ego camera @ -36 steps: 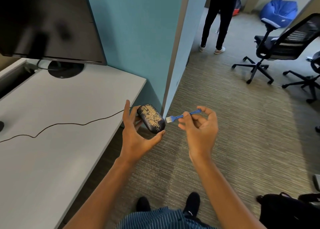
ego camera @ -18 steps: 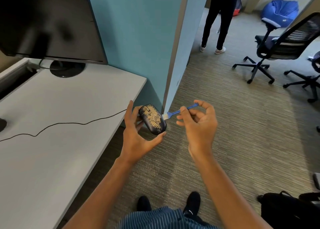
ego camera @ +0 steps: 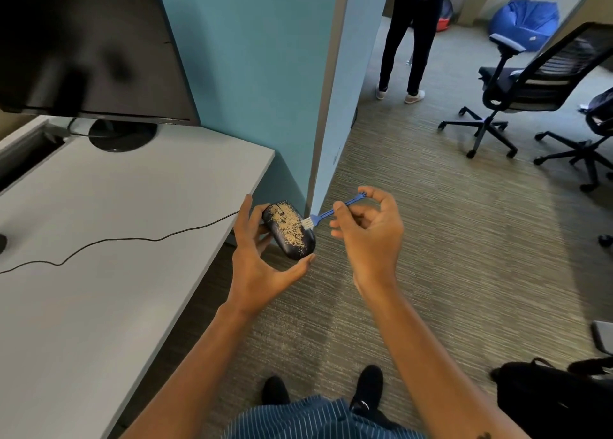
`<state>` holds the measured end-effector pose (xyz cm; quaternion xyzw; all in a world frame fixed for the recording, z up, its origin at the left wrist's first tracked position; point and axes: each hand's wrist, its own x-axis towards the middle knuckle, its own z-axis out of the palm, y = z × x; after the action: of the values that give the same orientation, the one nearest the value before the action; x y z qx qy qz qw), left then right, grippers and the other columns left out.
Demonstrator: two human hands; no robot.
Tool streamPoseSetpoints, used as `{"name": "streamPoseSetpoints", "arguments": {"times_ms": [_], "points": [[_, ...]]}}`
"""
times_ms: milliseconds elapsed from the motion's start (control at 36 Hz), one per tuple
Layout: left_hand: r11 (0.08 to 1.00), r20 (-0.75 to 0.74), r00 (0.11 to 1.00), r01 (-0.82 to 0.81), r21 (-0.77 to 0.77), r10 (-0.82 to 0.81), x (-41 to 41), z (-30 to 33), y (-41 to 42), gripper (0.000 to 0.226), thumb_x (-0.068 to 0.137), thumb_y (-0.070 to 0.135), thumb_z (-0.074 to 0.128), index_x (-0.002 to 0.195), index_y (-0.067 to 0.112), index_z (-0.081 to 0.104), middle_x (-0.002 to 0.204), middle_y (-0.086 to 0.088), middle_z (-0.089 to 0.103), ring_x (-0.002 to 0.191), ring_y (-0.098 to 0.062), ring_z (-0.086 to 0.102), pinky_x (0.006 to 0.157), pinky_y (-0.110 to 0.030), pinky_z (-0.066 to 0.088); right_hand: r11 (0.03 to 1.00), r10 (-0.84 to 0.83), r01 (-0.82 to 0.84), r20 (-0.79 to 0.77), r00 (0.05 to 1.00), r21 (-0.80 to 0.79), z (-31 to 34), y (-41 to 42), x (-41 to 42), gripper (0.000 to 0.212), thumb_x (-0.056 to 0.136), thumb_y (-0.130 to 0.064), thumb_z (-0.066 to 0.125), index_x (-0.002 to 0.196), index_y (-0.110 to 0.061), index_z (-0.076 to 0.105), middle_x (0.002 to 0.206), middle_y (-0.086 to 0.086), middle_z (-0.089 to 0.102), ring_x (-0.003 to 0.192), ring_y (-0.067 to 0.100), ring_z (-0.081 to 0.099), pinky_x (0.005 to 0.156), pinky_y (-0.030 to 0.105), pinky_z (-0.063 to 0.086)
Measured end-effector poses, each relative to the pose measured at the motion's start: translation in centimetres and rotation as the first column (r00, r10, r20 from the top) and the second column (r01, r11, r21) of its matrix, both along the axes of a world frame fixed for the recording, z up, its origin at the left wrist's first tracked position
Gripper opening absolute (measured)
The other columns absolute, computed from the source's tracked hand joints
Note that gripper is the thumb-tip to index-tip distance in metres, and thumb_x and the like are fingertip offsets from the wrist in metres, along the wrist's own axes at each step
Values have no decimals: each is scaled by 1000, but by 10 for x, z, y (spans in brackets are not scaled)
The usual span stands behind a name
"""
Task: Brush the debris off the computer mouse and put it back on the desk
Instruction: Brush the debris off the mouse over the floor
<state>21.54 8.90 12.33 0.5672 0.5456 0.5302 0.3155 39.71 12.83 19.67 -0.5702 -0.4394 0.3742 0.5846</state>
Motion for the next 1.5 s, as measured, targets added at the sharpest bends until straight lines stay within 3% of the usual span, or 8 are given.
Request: {"name": "streamPoseSetpoints", "arguments": {"times_ms": [111,333,556,722,972,1139,1333,1500], "points": [[1000,2,1000,1,-26,-1,1,4,-2,152,69,24,112,181,21,9,167,36,40,160,-15,53,125,-41,54,998,-58,57,19,998,11,2,3,3,41,97,-10,85,126,-27,62,88,2,84,73,19,84,72,49,71],[999,2,1000,4,-40,-3,0,0,-2,153,70,20,112,181,20,7,175,-9,46,161,-23,53,125,-54,55,999,30,-34,101,994,41,5,-2,-5,41,98,-12,84,130,-24,61,87,-3,83,69,15,82,68,40,71],[999,0,1000,-9,-37,9,-2,0,-5,150,71,22,111,180,22,9,174,0,46,162,-16,51,125,-44,54,998,15,-17,36,999,67,7,-5,-4,41,98,-14,85,131,-25,62,87,3,83,71,19,83,70,40,71],[1000,4,1000,-4,-4,4,-3,1,-3,150,71,24,112,180,22,9,166,41,39,161,-14,52,126,-38,53,999,-22,18,78,997,51,5,-12,-5,42,98,-12,84,129,-28,60,88,-3,84,73,17,83,71,45,71],[998,-30,999,-42,36,43,-1,1,-3,147,70,33,109,180,17,12,172,21,43,161,-23,53,125,-52,55,997,37,-37,4,999,73,6,-26,-8,40,98,-11,85,129,-24,63,88,6,84,73,21,83,70,38,70],[998,-5,1000,-5,57,6,-3,2,-1,143,68,23,111,177,0,20,162,57,26,158,-3,51,123,-39,55,993,-75,80,-58,995,92,8,-28,-2,42,99,-8,83,128,-28,60,92,4,84,75,21,83,68,31,69],[1000,44,999,-27,-14,28,0,4,-3,146,71,28,109,179,26,12,172,13,43,164,-11,48,128,-45,50,984,105,-105,5,994,145,2,-47,-12,41,99,-10,83,131,-24,61,91,5,83,75,20,83,70,27,67],[1000,13,1000,-28,8,28,-3,2,-1,146,72,21,111,180,20,13,167,42,37,162,-15,50,126,-55,52,994,-7,9,-12,1000,111,-6,-41,-2,42,99,-11,83,126,-35,61,91,2,84,77,19,84,72,31,69]]}}
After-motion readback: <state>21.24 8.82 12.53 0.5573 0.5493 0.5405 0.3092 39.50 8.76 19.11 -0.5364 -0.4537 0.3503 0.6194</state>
